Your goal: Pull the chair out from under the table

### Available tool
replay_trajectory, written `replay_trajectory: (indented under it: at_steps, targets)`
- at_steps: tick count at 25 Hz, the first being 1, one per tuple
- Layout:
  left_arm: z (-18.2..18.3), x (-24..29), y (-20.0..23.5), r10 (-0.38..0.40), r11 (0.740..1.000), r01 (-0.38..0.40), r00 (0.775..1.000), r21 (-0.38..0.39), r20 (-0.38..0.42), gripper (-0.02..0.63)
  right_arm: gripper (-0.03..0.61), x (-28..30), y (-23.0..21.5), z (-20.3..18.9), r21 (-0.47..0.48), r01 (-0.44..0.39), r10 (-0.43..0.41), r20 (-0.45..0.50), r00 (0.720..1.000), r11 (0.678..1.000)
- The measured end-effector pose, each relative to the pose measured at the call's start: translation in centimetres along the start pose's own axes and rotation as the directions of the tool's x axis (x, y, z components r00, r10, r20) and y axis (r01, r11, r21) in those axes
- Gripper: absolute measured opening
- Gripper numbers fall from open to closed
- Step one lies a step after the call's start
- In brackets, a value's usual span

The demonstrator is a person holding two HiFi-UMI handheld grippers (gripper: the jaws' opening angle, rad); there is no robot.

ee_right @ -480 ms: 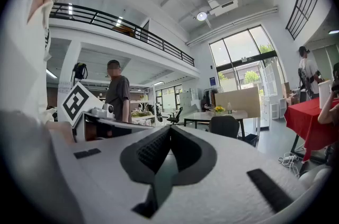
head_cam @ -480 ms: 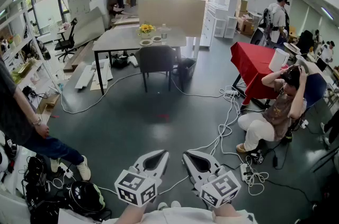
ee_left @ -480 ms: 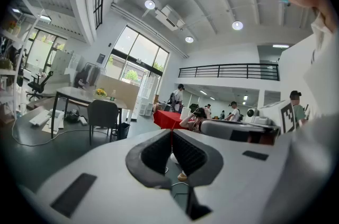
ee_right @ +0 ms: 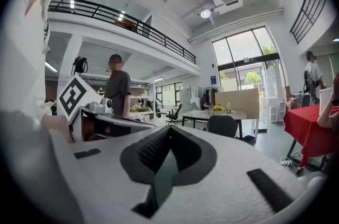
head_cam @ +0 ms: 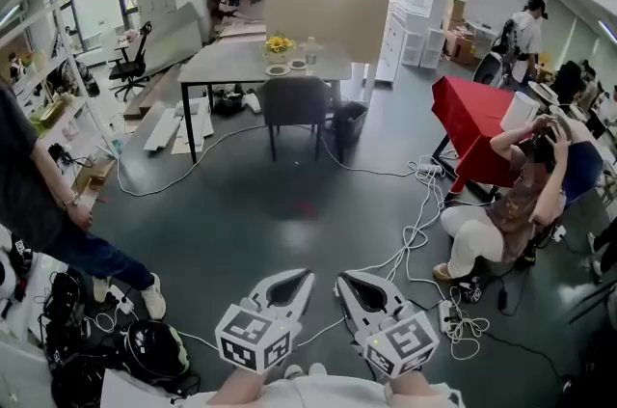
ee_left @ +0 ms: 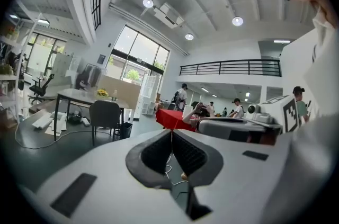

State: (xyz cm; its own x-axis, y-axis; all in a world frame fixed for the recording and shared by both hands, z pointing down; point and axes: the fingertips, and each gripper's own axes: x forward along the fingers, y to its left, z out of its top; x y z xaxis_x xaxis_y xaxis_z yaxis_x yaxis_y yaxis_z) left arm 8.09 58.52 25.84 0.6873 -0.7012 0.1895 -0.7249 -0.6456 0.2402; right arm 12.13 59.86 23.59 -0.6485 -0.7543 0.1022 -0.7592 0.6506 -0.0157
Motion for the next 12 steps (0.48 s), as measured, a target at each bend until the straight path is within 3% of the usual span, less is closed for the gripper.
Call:
replay_trajectory:
  at_steps: [12]
  targets:
    - [0.4,2.7,1.5,0.027,1.0,-0.026,1.0,-0.011,0.006,0.015,0.002,1.4,-2.7,-0.8,0.012,0.009,-0.009,-0.024,1.0,1.0]
